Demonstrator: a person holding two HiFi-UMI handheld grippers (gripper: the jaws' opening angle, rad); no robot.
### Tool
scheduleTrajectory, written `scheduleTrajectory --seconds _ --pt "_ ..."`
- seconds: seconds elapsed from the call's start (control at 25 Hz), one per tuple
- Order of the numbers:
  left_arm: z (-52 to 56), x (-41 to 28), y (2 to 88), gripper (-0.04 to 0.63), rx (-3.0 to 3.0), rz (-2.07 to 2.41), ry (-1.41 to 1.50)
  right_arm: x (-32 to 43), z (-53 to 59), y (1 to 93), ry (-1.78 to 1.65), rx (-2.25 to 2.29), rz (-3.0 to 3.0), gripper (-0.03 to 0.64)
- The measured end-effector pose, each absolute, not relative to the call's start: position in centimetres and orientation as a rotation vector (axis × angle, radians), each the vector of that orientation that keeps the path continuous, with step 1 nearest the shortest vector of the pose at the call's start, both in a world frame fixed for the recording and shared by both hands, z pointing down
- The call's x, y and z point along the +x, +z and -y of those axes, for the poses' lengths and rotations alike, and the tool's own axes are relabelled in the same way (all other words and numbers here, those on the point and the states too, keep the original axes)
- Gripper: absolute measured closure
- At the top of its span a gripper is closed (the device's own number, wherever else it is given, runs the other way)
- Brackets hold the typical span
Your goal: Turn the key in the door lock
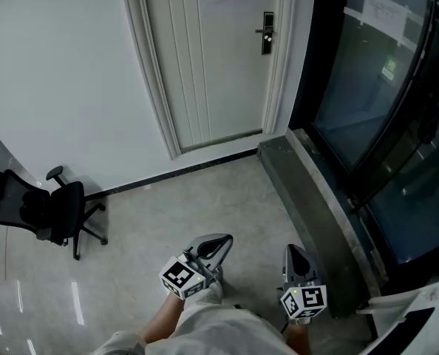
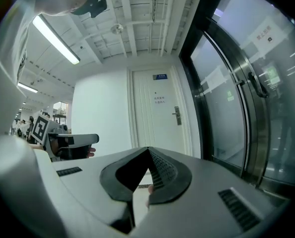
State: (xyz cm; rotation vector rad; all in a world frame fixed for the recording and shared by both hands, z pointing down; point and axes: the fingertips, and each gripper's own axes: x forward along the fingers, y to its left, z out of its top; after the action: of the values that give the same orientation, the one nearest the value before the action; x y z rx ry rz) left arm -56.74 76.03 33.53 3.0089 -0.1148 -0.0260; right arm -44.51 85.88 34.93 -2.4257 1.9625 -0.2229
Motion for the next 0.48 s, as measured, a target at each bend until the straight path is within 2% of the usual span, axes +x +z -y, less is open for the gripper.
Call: scheduleTrajectory --seconds 0.24,0.48 --pt "-72.1 -53.5 34.3 0.591 2.984 0.007 -0.004 -43.0 -81.2 36.1 -0.286 -2.425 -1.993 0.614" --pt "-65.3 -50.5 34.5 0.590 2.996 -0.014 0.023 -40.8 -74.4 34.9 -0.183 -2.478 -2.001 0.614"
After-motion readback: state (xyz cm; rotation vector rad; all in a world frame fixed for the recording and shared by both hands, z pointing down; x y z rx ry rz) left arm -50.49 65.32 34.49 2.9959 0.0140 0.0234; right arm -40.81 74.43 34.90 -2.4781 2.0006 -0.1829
